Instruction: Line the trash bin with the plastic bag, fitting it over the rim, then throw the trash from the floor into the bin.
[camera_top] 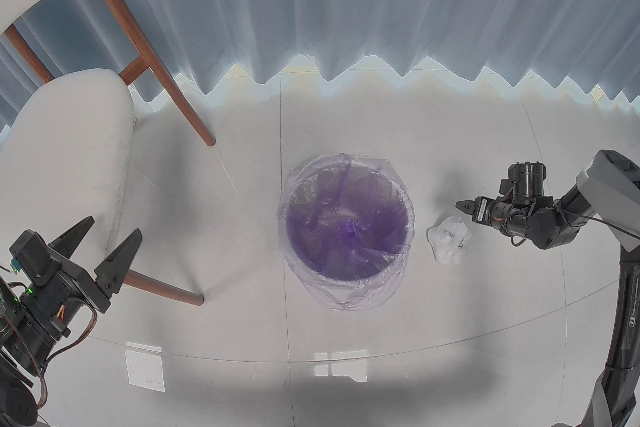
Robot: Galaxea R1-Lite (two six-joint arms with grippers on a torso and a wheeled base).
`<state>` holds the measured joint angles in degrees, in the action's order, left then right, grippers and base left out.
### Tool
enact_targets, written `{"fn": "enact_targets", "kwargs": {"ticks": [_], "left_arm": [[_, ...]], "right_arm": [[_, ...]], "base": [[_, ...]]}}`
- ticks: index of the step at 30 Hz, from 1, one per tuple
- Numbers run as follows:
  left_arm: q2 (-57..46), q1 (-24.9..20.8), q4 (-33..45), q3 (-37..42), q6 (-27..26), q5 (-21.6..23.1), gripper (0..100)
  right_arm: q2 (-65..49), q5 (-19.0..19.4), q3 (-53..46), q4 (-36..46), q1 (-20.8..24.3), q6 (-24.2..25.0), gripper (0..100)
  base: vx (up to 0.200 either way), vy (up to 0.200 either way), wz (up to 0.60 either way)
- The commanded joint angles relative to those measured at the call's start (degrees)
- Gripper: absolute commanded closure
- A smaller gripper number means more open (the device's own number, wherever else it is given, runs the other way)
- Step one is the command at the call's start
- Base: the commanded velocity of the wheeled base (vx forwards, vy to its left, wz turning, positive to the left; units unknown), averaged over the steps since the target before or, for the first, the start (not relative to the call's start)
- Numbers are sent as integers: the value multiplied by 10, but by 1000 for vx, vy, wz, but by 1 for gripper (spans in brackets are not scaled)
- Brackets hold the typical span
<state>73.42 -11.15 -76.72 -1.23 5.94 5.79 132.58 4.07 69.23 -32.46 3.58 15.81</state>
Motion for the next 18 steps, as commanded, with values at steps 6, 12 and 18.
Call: {"fn": "enact_targets", "kwargs": {"ticks": [6,12,18], "left_arm": [[-46,63,13,12,-2,-24,0],[-78,105,16,12,-15,-42,0],[-122,112,50,12,-22,-56,0]], "right_arm": [[118,3,94,-16,-8,-63,0],[163,4,151,2,-8,-67,0],[193,17,200,50,-3,-68,0]], "base": [[0,0,0],[0,0,0],[0,0,0]]}}
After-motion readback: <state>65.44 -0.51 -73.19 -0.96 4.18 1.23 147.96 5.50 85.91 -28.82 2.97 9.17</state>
